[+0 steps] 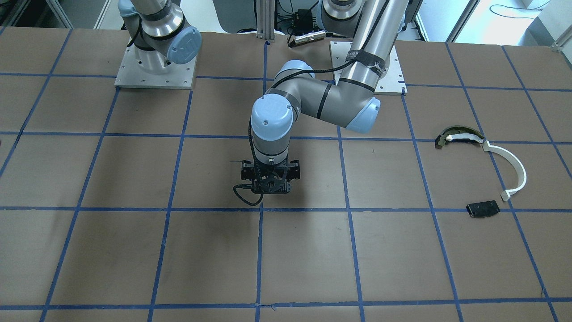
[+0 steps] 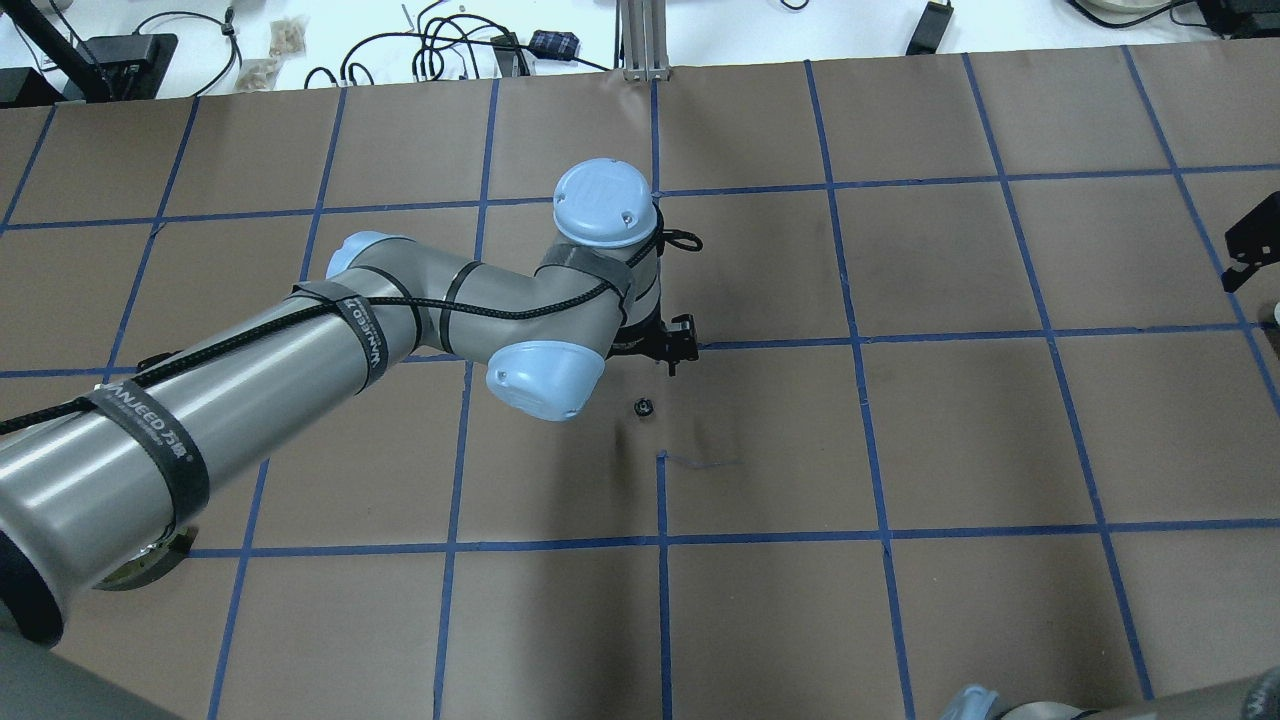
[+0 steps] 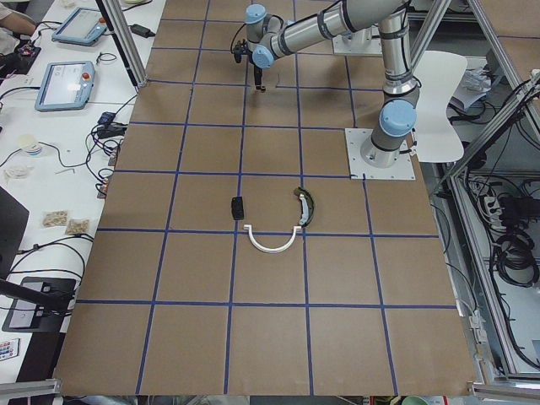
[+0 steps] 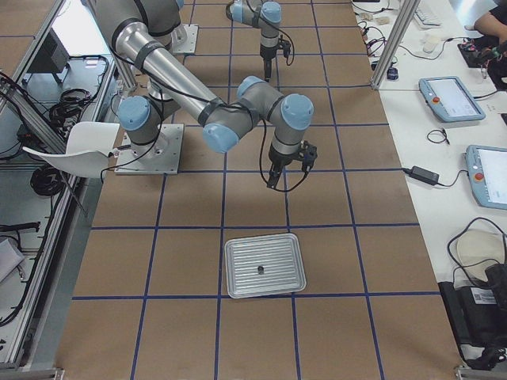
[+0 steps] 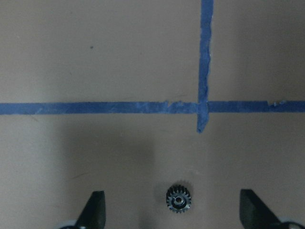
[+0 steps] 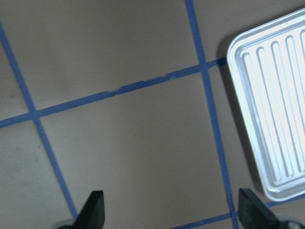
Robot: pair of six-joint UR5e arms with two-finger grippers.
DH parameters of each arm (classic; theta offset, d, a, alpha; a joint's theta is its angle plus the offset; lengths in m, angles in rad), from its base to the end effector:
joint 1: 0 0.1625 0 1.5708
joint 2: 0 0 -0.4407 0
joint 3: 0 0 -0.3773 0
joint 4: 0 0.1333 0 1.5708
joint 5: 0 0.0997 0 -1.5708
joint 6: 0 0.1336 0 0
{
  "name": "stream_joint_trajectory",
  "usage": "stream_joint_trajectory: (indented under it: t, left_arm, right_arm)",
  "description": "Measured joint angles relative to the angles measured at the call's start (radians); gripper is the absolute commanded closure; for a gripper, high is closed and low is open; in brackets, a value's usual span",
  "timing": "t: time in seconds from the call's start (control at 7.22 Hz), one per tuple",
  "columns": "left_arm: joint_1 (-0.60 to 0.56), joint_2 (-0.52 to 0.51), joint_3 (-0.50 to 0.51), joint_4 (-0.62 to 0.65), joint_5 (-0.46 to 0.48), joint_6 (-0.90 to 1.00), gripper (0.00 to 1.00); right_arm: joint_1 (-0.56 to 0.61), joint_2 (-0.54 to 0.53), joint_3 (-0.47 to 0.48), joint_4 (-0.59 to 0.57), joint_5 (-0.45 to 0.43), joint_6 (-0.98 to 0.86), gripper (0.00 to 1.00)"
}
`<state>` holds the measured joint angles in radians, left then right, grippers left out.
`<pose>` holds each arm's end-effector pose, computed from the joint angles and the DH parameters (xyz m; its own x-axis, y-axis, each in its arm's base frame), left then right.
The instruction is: Place bearing gear from tray to pile
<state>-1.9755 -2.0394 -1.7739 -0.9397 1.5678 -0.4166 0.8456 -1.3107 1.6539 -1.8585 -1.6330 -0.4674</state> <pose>-0.3546 -0.4884 0.1834 -0.9998 -0.0117 -0.0137 -0.0122 0.9992 0.0383 -0.2784 -0.5026 0.3227 -0.9672 0.2520 0.0304 0.2537 0.9642 0.0775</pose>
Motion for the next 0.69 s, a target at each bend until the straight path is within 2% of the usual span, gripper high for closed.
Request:
stream_joint_trajectory:
  t: [0.42, 0.55, 0.69]
  left_arm:
    - [-0.013, -0.016, -0.011, -0.001, 0.000, -0.007, 0.00]
    - [-0.014, -0.021, -0.013, -0.001, -0.002, -0.008, 0.07]
    - [-0.014, -0.025, -0.014, 0.000, -0.002, -0.008, 0.22]
  right_arm:
    - [-0.116, 0.136, -0.009, -0.225, -0.014, -0.166, 0.00]
    - [-0.154, 0.178, -0.014, -0.274, -0.015, -0.205, 0.00]
    - [-0.185, 0.221, -0.022, -0.312, -0.017, -0.223, 0.00]
